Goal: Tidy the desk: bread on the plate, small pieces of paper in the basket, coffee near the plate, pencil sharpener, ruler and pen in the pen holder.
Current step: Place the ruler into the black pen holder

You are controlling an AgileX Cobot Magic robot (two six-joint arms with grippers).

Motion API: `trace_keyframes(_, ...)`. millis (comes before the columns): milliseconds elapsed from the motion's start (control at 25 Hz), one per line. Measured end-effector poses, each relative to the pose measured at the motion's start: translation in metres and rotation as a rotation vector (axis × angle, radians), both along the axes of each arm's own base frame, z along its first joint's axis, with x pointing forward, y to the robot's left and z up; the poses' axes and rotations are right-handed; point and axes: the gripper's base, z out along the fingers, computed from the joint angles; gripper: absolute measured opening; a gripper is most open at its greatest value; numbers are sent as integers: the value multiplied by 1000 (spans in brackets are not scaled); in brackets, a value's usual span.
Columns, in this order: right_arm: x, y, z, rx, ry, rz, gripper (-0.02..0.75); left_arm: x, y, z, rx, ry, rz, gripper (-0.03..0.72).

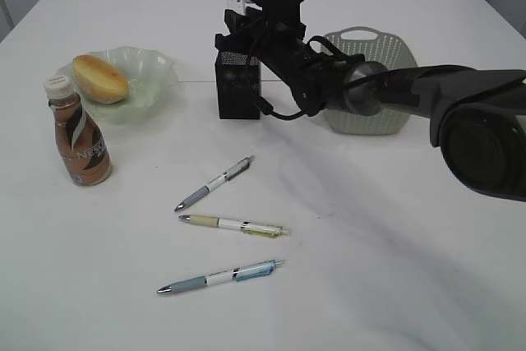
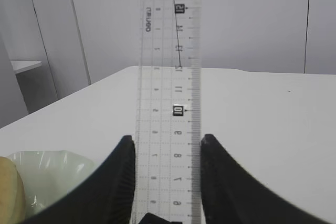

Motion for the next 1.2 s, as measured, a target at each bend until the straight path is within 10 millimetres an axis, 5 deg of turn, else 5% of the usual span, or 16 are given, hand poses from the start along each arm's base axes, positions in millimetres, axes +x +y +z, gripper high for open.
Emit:
trace_keyframes(880,1,0,-2,-37,121,-3,347,2,0,1,-1,-21,0,307)
trace_keyframes(1200,-6,-6,54,-81,224,-33,347,2,0,1,-1,-23,0,307)
